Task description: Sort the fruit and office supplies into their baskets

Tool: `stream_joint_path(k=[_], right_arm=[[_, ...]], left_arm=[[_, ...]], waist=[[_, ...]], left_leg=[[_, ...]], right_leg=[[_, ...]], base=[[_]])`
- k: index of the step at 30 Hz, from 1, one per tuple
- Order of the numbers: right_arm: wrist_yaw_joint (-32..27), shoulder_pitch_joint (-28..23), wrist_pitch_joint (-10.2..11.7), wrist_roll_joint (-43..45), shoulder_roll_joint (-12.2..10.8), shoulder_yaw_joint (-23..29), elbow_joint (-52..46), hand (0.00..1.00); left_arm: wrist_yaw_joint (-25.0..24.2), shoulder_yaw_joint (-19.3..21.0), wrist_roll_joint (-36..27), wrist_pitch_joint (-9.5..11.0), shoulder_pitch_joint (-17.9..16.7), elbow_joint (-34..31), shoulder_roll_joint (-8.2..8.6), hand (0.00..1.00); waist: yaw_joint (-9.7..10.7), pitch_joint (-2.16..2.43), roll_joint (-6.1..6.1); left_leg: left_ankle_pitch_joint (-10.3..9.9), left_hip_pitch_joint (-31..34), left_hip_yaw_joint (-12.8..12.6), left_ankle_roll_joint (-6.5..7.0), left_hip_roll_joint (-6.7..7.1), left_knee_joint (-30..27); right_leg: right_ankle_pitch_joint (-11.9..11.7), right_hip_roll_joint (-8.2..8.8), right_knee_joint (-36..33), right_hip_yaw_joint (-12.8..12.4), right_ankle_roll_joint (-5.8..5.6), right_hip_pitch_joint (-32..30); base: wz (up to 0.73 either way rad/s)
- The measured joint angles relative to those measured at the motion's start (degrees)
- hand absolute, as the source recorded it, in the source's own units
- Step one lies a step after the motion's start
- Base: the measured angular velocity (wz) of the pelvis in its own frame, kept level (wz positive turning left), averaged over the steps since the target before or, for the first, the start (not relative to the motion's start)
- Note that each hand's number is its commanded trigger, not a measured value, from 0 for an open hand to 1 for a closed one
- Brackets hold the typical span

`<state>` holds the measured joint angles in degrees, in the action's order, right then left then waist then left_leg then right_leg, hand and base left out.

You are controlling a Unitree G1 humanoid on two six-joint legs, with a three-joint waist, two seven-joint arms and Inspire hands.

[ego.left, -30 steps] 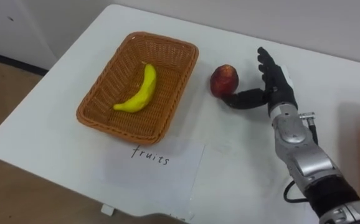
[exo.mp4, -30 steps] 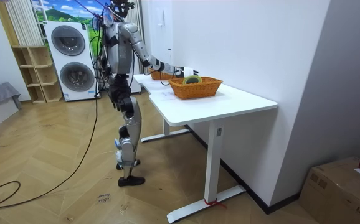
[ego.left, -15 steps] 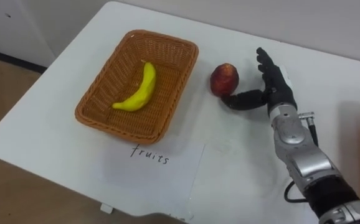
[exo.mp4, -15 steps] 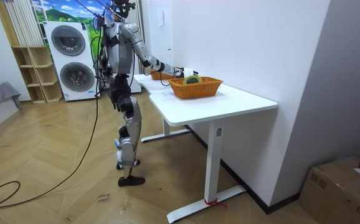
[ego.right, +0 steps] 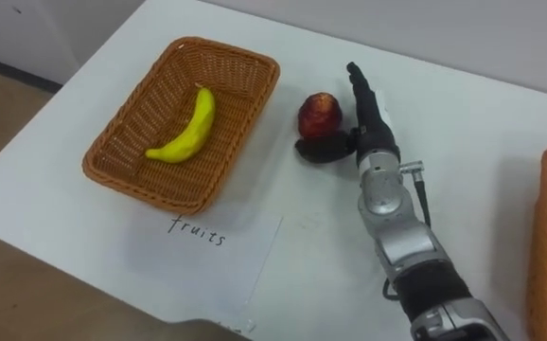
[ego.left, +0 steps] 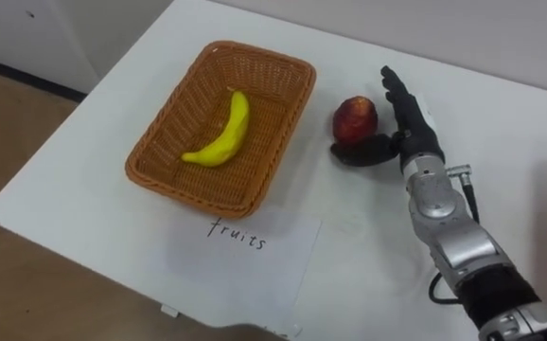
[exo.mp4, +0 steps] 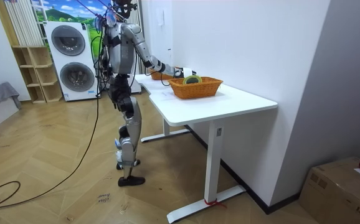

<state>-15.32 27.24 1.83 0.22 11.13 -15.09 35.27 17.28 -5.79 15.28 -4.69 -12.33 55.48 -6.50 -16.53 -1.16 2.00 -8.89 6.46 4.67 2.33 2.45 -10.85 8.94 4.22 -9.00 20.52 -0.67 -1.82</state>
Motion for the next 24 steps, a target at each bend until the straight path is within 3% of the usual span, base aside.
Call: stream_joint_path(k=[5,11,24], right_arm=[[0.17,0.46,0.01,2.29,-0.34,-0.86,0.00,0.00],[2.26,0.88,0.06,2.67,-0.35,-3.95,0.03,0.00],[3.63,0.90,0.06,3.85,-0.28,-3.96,0.03,0.00]], left_arm=[[-0.51,-0.05,-0.01,0.01,-0.04,0.54,0.01,0.00],[-1.34,-0.07,-0.01,0.00,0.04,1.44,0.02,0.00],[-1.93,-0.06,0.00,0.04,0.09,1.24,-0.06,0.00]], waist=[[-1.27,0.00,0.01],[-1.18,-0.08,0.16],[-1.04,-0.33,0.90]], left_leg=[[0.00,0.03,-0.02,0.00,0.01,-0.11],[0.00,-0.09,0.17,0.00,0.07,-0.41],[-0.01,0.39,0.29,0.00,0.08,-0.56]], right_leg=[[0.00,0.01,-0.11,0.10,0.00,0.07],[0.00,0.00,-0.03,0.13,0.00,0.52],[0.00,0.12,-0.77,0.49,0.00,-0.11]], base=[[0.01],[0.01],[0.00]])
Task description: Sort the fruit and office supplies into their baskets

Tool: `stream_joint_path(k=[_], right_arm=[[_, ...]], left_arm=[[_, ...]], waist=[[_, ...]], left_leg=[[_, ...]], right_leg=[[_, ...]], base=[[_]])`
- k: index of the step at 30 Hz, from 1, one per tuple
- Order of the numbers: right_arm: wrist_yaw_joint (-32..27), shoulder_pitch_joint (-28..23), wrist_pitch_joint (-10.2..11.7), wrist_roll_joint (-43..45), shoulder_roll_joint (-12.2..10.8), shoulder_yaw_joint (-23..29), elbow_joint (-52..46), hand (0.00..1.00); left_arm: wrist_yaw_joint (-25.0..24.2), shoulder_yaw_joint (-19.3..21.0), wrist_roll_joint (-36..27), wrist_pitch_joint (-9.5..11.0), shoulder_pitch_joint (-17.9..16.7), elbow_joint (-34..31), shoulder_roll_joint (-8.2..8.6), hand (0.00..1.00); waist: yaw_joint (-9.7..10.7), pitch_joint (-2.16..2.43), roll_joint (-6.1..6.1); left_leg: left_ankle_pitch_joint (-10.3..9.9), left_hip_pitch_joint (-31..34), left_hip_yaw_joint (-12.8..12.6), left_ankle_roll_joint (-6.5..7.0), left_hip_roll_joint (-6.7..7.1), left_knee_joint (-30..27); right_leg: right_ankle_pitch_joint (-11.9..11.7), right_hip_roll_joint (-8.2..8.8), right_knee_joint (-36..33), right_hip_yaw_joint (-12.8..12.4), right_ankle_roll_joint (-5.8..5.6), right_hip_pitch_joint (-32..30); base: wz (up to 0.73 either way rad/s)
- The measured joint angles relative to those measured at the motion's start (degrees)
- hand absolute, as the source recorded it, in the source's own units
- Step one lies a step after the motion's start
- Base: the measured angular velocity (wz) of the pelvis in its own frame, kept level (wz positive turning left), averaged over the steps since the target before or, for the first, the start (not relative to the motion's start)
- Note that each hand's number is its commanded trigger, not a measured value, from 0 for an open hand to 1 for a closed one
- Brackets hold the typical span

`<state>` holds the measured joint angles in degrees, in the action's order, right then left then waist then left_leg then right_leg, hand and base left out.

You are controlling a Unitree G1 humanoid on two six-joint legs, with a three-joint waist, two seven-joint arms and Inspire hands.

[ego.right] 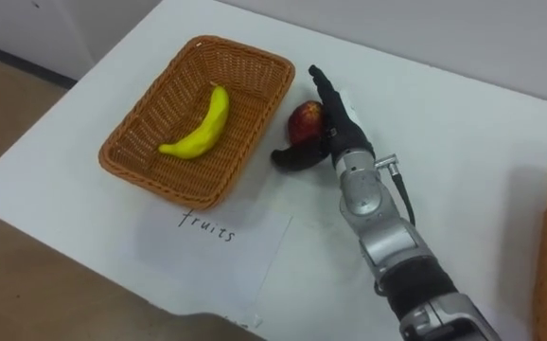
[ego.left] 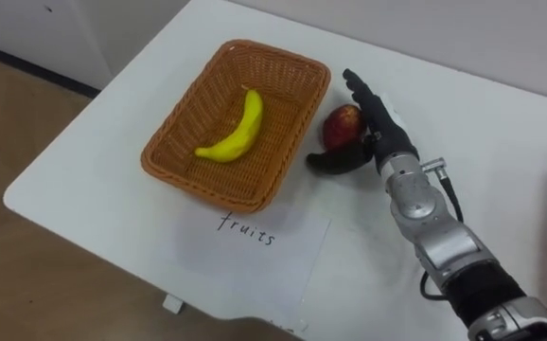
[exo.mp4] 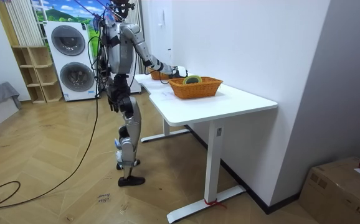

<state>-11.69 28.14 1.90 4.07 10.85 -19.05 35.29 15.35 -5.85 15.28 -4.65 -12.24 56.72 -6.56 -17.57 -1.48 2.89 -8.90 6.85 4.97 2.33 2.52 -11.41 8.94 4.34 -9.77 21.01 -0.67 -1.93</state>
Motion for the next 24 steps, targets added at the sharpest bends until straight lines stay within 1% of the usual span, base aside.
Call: stream_joint_path(k=[4,11,15,16,17,18,19,20,24], right_arm=[[-0.12,0.01,0.00,1.21,0.21,0.09,0.00,0.00],[-0.13,0.02,0.00,1.26,0.22,0.09,0.00,0.00],[0.01,0.01,0.00,1.23,0.26,0.11,0.00,0.00],[0.03,0.02,0.00,1.23,0.26,0.11,0.00,0.21],[0.19,0.01,0.00,1.20,0.28,0.11,0.00,0.46],[0.52,0.02,-0.01,1.21,0.35,0.11,0.01,0.67],[0.67,0.01,-0.01,1.23,0.40,0.11,0.02,0.71],[0.83,0.01,-0.05,1.23,0.53,0.11,0.14,0.99],[0.56,0.06,-0.07,2.45,1.07,0.29,0.19,1.00]], left_arm=[[0.00,-0.01,-0.01,-0.01,0.29,-0.13,-0.10,0.00],[0.08,0.00,0.00,0.00,0.30,-1.58,-0.85,0.00],[0.09,0.00,0.03,-0.08,0.23,-1.58,-0.86,0.00],[0.10,0.00,0.03,-0.08,0.23,-1.58,-0.86,0.00],[0.10,0.00,0.18,-0.12,0.24,-1.63,-0.86,0.00],[0.10,0.00,0.21,-0.14,0.26,-1.64,-0.86,0.00],[0.10,0.00,0.24,-0.15,0.27,-1.64,-0.86,0.00],[0.10,0.00,0.31,-0.23,0.27,-1.64,-0.86,0.00],[0.10,0.05,0.37,-0.52,0.27,-1.66,-0.86,0.00]], waist=[[0.10,0.03,0.11],[0.11,0.04,0.15],[0.10,0.04,0.14],[0.10,0.04,0.14],[0.14,0.04,0.14],[0.23,0.05,0.14],[0.25,0.05,0.14],[0.25,0.05,0.14],[0.25,0.08,0.16]], left_leg=[[0.00,0.57,-0.02,0.00,0.02,-0.26],[0.00,0.57,-0.02,0.00,0.01,-0.26],[0.00,0.62,0.14,0.00,0.02,-0.25],[0.00,0.63,0.16,0.00,0.01,-0.25],[0.00,0.65,0.25,0.00,0.02,-0.25],[0.00,0.69,0.31,0.00,0.04,-0.25],[0.00,0.69,0.29,0.00,0.03,-0.25],[0.00,0.68,0.28,0.00,0.04,-0.25],[0.00,0.66,0.23,0.00,0.06,-0.26]], right_leg=[[0.00,0.00,-0.01,-0.03,0.00,-0.43],[0.00,0.00,0.00,-0.07,0.00,-0.45],[0.00,0.02,-0.03,0.08,0.00,-0.46],[0.00,0.02,-0.03,0.10,0.00,-0.47],[0.00,0.03,-0.03,0.20,0.00,-0.47],[0.00,0.03,-0.03,0.25,0.00,-0.47],[0.00,0.02,-0.02,0.25,0.00,-0.46],[0.00,0.02,-0.02,0.25,0.00,-0.45],[0.00,0.02,0.01,0.25,0.00,-0.43]], base=[[0.00],[0.00],[0.00],[0.00],[0.00],[0.00],[0.00],[0.00],[0.00]])
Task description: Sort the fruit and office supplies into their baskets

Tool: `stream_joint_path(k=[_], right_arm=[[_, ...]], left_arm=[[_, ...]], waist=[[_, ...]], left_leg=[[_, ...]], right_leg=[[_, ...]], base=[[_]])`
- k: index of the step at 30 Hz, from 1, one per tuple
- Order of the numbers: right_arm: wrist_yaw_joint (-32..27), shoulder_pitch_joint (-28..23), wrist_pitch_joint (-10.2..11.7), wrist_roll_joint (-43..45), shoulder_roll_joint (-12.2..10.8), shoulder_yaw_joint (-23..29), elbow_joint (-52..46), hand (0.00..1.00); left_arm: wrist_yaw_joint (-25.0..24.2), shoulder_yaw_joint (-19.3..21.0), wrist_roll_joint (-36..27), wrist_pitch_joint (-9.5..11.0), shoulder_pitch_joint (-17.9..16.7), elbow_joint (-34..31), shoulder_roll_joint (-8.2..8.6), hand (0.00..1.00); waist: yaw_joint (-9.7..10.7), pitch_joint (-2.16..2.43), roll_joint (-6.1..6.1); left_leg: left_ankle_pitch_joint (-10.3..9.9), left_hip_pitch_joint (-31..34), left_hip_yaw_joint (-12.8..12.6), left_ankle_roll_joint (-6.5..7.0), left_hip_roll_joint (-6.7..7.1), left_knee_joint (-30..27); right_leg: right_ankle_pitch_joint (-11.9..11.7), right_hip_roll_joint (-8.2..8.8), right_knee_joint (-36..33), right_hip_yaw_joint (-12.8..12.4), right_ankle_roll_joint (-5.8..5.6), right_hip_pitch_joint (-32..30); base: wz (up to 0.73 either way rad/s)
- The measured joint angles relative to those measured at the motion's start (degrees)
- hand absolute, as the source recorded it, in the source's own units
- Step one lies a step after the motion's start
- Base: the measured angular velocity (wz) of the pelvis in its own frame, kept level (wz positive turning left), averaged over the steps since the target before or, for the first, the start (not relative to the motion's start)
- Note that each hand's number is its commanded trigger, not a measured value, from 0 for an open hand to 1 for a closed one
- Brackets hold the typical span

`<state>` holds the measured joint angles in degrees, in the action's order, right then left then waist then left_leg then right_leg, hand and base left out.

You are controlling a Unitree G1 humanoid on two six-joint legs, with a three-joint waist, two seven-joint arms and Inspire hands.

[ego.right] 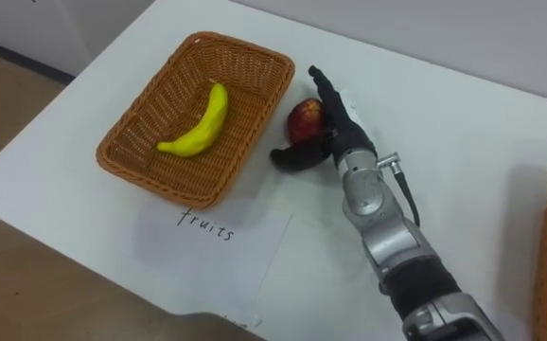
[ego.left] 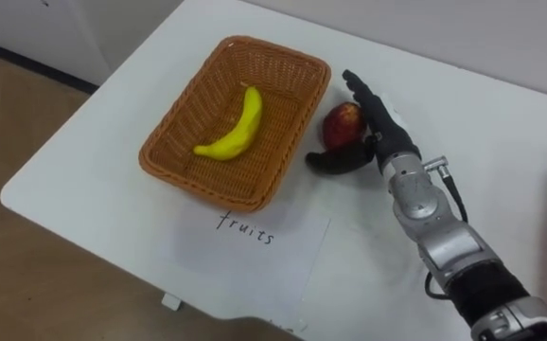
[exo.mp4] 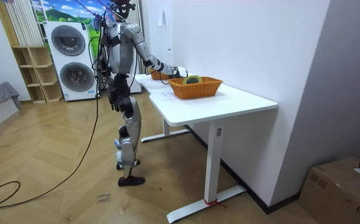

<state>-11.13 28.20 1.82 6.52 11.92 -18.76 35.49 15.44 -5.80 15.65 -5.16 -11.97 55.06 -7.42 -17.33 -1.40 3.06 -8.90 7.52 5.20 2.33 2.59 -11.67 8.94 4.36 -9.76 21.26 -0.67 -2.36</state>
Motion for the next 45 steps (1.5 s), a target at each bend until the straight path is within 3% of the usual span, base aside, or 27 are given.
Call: stream_joint_path(k=[5,13,33,41,45], right_arm=[[0.00,0.61,-0.07,0.94,1.98,0.12,0.02,1.00],[-0.08,0.74,-0.06,1.58,2.02,0.21,0.63,1.00],[1.31,0.86,0.13,0.65,1.94,-0.22,2.19,1.00],[1.96,-0.84,1.33,0.28,1.67,-0.05,1.87,1.00],[2.14,-5.13,1.35,-0.85,1.47,1.31,-1.92,1.00]], left_arm=[[0.14,0.00,0.12,-0.32,0.00,-0.23,-0.05,0.00],[0.16,-0.03,0.11,-0.35,0.01,-0.28,-0.31,0.00],[0.78,-0.10,-0.34,-0.70,-0.01,0.07,-0.57,0.00],[1.85,0.00,-0.47,-0.24,-0.06,0.45,-0.51,0.00],[1.92,0.10,-0.42,0.38,-0.09,2.34,-0.46,0.00]], waist=[[-0.01,0.07,0.10],[-0.05,0.29,0.49],[0.33,0.05,0.54],[2.35,0.10,0.63],[3.95,0.14,0.63]], left_leg=[[0.00,-0.19,0.01,0.00,0.01,-0.01],[0.01,-0.31,0.06,0.02,0.04,-0.09],[0.02,-1.28,0.06,0.05,0.08,0.01],[0.02,-2.89,-0.37,0.06,0.05,0.44],[0.01,-3.92,-1.02,0.07,-0.01,0.66]], right_leg=[[0.00,0.00,0.01,0.02,0.00,0.18],[0.00,0.07,0.03,0.15,0.00,0.34],[0.00,0.12,0.03,0.21,-0.01,1.33],[0.02,0.08,0.15,-0.47,-0.03,2.78],[0.02,0.04,0.21,-0.88,-0.06,3.41]], base=[[0.00],[0.00],[0.00],[0.00],[-0.06]])
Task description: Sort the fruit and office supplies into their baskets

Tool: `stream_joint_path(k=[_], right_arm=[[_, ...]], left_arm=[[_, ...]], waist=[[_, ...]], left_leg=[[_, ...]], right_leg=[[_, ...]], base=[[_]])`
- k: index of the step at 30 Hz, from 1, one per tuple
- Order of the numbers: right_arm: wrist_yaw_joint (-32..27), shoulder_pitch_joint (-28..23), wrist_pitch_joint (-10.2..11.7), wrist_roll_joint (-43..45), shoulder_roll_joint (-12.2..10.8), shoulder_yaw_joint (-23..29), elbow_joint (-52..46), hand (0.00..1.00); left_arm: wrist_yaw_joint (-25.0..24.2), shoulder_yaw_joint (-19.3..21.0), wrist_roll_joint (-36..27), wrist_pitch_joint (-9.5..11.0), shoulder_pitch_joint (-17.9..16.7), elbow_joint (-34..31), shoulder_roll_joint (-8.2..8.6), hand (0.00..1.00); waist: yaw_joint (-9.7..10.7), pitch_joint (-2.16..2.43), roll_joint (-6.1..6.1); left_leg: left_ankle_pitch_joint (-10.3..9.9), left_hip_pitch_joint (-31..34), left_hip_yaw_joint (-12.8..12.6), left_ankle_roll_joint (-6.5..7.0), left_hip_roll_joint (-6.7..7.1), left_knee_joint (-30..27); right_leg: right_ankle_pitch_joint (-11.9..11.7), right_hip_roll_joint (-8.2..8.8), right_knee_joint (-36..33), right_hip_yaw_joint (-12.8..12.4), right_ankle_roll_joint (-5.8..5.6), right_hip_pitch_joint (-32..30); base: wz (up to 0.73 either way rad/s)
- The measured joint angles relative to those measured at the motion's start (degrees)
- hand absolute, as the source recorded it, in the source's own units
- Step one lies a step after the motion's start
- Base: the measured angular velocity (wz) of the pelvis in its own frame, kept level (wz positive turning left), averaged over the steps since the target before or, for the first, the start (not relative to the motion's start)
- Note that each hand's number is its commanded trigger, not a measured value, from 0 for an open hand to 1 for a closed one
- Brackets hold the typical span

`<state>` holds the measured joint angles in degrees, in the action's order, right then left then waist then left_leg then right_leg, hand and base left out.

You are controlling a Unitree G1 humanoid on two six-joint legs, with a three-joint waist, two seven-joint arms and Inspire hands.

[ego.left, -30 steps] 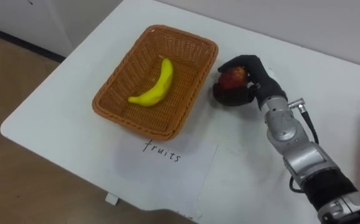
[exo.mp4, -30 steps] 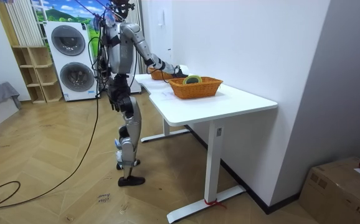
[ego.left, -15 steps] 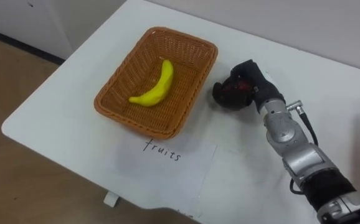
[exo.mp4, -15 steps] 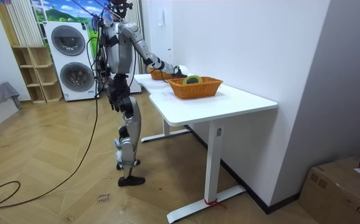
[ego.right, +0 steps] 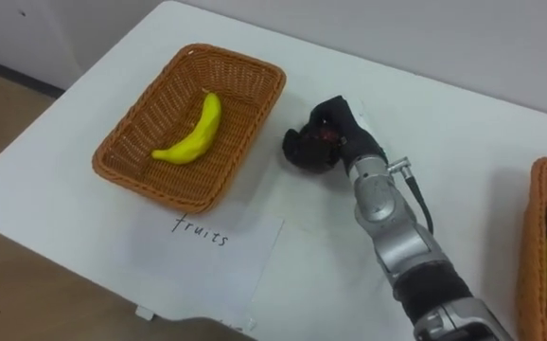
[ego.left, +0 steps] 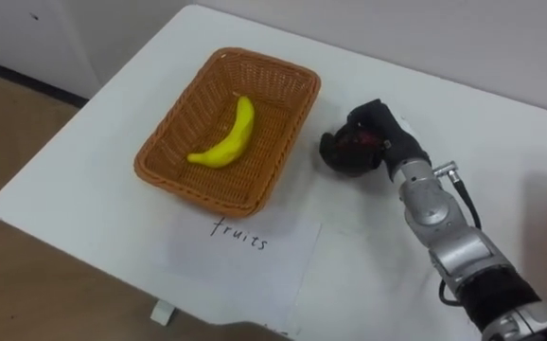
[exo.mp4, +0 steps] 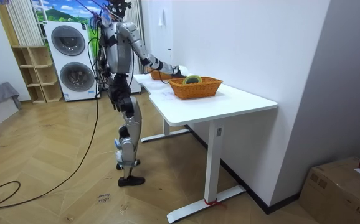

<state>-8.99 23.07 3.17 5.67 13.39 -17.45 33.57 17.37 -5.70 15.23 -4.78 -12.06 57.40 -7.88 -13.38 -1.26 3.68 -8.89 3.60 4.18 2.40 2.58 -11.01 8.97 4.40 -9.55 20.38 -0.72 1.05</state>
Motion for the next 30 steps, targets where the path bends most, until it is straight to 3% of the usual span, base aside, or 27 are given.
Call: stream_joint_path(k=[4,5,7,11,17,28,30], right_arm=[[0.40,-5.44,0.02,-3.48,0.02,1.55,-4.75,1.00],[0.42,-7.10,0.02,-4.72,0.01,1.59,-5.86,1.00],[0.41,-8.27,0.02,-6.65,0.00,1.86,-6.06,1.00],[-0.50,-8.90,0.00,-7.86,0.19,4.26,-6.66,1.00],[-2.66,-8.92,0.14,-10.38,0.43,5.36,-9.98,1.00],[-2.54,-8.92,0.43,-10.32,0.43,5.38,-10.88,1.00],[-2.51,-8.92,0.43,-10.16,0.43,5.63,-14.06,1.00]], left_arm=[[0.76,0.09,0.01,0.29,-0.22,1.28,-0.01,0.00],[0.80,0.24,0.01,0.31,-0.38,2.17,0.00,0.00],[0.89,0.33,0.01,0.31,-1.03,2.34,0.00,0.00],[0.99,0.41,0.00,0.30,-1.76,2.35,0.08,0.00],[1.08,0.44,-0.02,0.45,-1.76,2.31,0.10,0.00],[0.91,0.48,0.16,0.70,-2.21,2.31,0.19,0.00],[0.83,0.53,0.21,0.70,-2.25,2.30,0.50,0.00]], waist=[[0.69,0.26,-0.21],[1.16,0.78,-0.50],[3.22,0.98,-1.01],[5.17,1.38,-2.00],[6.32,1.37,-2.02],[6.79,1.18,-2.25],[6.76,0.94,-2.52]], left_leg=[[-0.01,-1.23,-2.08,-0.01,-0.53,0.67],[-0.02,-1.37,-2.63,-0.02,-0.68,0.89],[-0.02,-2.40,-2.75,-0.03,-0.75,1.26],[-0.03,-4.33,-4.21,-0.04,-1.06,1.94],[-0.04,-5.33,-5.75,-0.06,-1.35,2.28],[-0.07,-5.36,-5.57,-0.08,-1.35,2.38],[-0.07,-5.79,-5.41,-0.08,-1.35,2.41]], right_leg=[[-0.04,-0.31,-0.07,-1.86,0.02,0.19],[-0.09,-0.43,-0.05,-2.32,0.06,0.26],[-0.09,-0.49,-0.04,-2.64,0.06,1.08],[-0.09,-0.70,-0.20,-4.05,0.06,2.01],[-0.38,-1.11,-0.19,-5.99,0.19,2.27],[-0.45,-1.16,-0.05,-5.98,0.18,2.23],[-0.45,-1.17,-0.04,-6.00,0.17,2.32]], base=[[-0.26],[-0.18],[-0.10],[-0.20],[-0.12],[0.00],[0.00]])
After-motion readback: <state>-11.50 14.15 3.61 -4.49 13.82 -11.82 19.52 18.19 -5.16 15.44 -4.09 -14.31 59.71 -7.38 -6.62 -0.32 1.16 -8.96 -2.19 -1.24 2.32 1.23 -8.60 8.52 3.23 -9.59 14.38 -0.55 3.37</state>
